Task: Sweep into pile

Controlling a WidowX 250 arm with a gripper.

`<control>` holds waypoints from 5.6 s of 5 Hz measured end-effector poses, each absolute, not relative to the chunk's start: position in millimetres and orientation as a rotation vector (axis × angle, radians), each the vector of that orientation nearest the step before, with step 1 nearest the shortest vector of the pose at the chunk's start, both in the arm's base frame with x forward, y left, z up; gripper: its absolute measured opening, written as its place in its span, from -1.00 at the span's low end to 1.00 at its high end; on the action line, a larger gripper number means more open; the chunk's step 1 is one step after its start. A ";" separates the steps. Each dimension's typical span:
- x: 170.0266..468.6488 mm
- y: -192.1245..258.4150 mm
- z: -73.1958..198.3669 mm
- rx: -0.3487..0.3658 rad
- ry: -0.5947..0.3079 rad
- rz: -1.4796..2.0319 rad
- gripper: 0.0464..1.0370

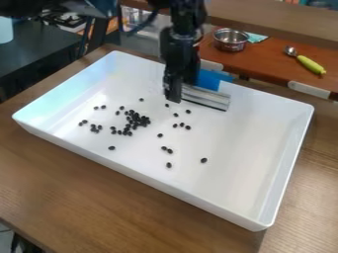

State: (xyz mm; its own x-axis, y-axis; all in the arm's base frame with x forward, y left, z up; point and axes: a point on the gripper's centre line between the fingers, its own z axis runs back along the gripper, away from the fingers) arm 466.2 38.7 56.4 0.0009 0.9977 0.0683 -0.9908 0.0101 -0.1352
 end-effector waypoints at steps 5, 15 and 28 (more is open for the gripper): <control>459.7 32.0 43.6 -0.067 -0.157 1.513 -0.31; 298.6 88.0 38.2 -0.025 -0.059 1.461 -0.31; 381.7 149.8 42.7 -0.128 -0.318 1.734 -0.31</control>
State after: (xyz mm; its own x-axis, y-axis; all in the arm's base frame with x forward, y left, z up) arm 381.7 149.8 42.7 -0.1887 0.9778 0.0911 -0.9466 -0.1565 -0.2820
